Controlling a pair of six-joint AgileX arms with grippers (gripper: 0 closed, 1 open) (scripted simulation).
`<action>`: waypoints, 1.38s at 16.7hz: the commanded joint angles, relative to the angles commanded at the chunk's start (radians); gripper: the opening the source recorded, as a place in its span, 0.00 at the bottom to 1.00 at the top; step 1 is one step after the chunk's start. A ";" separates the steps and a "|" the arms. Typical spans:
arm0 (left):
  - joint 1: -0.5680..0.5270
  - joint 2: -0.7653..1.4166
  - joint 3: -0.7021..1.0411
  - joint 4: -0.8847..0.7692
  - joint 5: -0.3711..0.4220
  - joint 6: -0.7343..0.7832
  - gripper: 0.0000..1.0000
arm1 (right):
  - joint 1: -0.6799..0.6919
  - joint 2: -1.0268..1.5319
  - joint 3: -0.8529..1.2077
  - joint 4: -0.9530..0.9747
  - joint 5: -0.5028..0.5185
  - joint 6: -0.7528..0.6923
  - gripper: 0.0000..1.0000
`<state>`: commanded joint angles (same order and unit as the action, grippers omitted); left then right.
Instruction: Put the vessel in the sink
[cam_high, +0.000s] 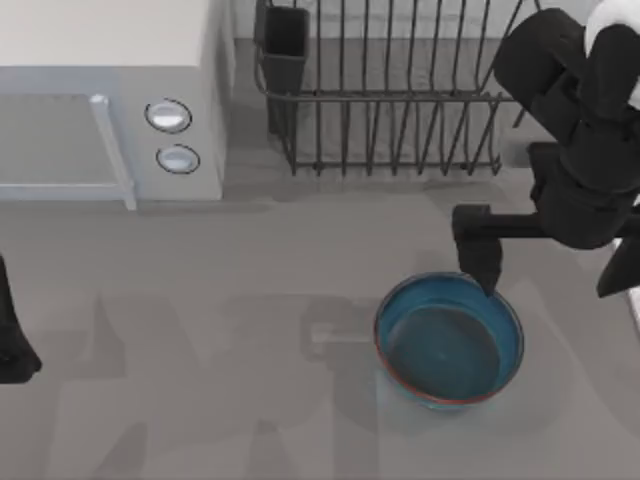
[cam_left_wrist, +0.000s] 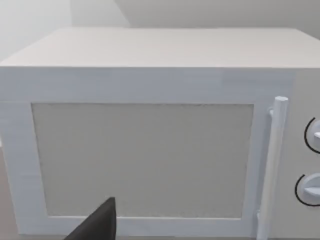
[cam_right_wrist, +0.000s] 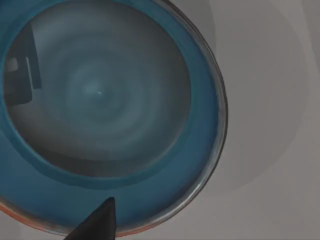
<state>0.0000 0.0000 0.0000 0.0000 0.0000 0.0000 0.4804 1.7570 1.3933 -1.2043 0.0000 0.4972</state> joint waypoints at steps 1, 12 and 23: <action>0.000 0.000 0.000 0.000 0.000 0.000 1.00 | 0.001 0.002 -0.003 0.003 0.000 0.000 1.00; 0.000 0.000 0.000 0.000 0.000 0.000 1.00 | 0.008 0.122 -0.263 0.382 0.001 0.006 1.00; 0.000 0.000 0.000 0.000 0.000 0.000 1.00 | 0.008 0.122 -0.265 0.384 0.001 0.006 0.47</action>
<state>0.0000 0.0000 0.0000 0.0000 0.0000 0.0000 0.4885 1.8789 1.1287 -0.8207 0.0010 0.5033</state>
